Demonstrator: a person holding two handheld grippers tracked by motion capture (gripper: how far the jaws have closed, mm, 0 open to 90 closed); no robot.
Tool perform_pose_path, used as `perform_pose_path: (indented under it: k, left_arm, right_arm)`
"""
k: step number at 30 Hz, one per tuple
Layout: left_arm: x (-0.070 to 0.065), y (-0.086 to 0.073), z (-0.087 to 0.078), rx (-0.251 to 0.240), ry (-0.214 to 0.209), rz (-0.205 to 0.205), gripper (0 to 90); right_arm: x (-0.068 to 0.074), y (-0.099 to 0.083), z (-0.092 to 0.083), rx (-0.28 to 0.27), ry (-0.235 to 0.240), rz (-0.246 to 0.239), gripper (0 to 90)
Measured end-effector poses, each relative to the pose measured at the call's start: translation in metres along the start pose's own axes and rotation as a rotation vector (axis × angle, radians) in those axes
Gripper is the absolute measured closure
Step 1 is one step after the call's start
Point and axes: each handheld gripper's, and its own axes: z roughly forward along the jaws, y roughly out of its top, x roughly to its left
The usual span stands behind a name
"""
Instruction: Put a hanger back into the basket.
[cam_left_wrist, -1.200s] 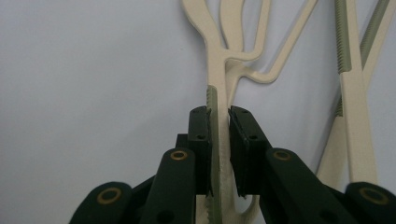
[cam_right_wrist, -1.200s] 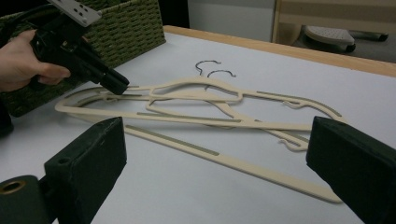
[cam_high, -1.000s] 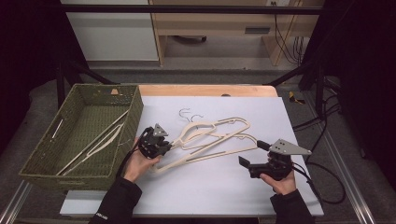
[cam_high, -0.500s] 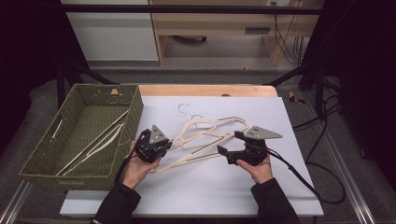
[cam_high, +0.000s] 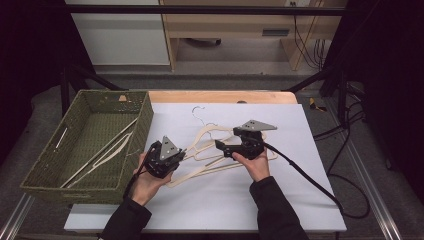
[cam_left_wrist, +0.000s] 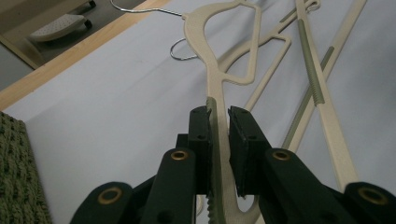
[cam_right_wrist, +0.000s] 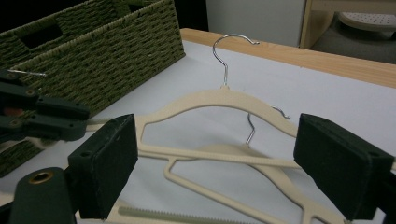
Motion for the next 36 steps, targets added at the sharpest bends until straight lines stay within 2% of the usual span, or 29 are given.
perform_pose_path:
  k: [4, 5, 6, 7, 8, 9, 10, 11, 15, 18, 20, 28, 31, 33, 36]
  left_arm:
    - [-0.002, 0.001, -0.002, -0.013, 0.006, 0.004, 79.1]
    - [-0.002, 0.001, -0.002, -0.028, 0.012, 0.007, 79.1]
    - [-0.003, 0.001, -0.003, -0.015, 0.007, 0.008, 79.1]
    - [-0.003, 0.002, -0.003, -0.026, 0.015, 0.020, 79.1]
    - [-0.003, 0.001, -0.004, -0.023, 0.010, 0.008, 79.1]
    - [-0.003, 0.002, -0.004, -0.032, 0.015, 0.016, 79.1]
    - [-0.004, 0.002, -0.004, -0.035, 0.010, 0.000, 79.2]
    - [-0.003, 0.002, -0.005, -0.032, 0.014, 0.018, 79.2]
    - [-0.005, 0.003, -0.006, -0.045, 0.017, 0.012, 79.2]
    - [-0.007, 0.003, -0.008, -0.049, 0.017, 0.026, 79.2]
    - [-0.008, 0.003, -0.009, -0.050, 0.017, 0.030, 79.2]
    - [-0.010, 0.002, -0.007, -0.048, 0.019, 0.027, 79.1]
    - [-0.010, 0.002, -0.007, -0.041, 0.020, 0.036, 79.1]
    - [-0.011, 0.002, -0.007, -0.041, 0.018, 0.036, 79.2]
    - [-0.010, 0.002, -0.006, -0.035, 0.016, 0.035, 79.1]
  right_arm:
    - [0.000, 0.004, 0.015, 0.013, 0.000, 0.002, 16.2]
    - [0.000, 0.005, 0.019, 0.014, -0.002, 0.005, 17.1]
    - [-0.001, 0.005, 0.022, 0.017, -0.003, 0.003, 17.6]
    - [0.000, 0.006, 0.026, 0.017, -0.004, 0.015, 18.3]
    - [-0.001, 0.006, 0.030, 0.015, 0.002, 0.010, 19.4]
    - [-0.001, 0.007, 0.033, 0.015, 0.002, 0.012, 20.1]
    - [-0.002, 0.008, 0.038, 0.016, -0.003, 0.007, 21.8]
    - [-0.002, 0.008, 0.040, 0.017, -0.005, 0.012, 22.7]
    - [-0.001, 0.014, 0.054, 0.015, -0.008, 0.004, 27.7]
    - [-0.001, 0.018, 0.060, 0.017, -0.012, -0.008, 30.5]
    - [-0.003, 0.021, 0.064, 0.004, -0.011, 0.003, 33.5]
    - [-0.010, 0.028, 0.076, 0.036, -0.056, 0.007, 51.0]
    - [-0.017, 0.028, 0.083, 0.044, -0.070, 0.033, 58.8]
    - [-0.020, 0.028, 0.088, 0.058, -0.070, 0.036, 61.5]
    - [-0.022, 0.028, 0.091, 0.070, -0.046, 0.037, 68.7]
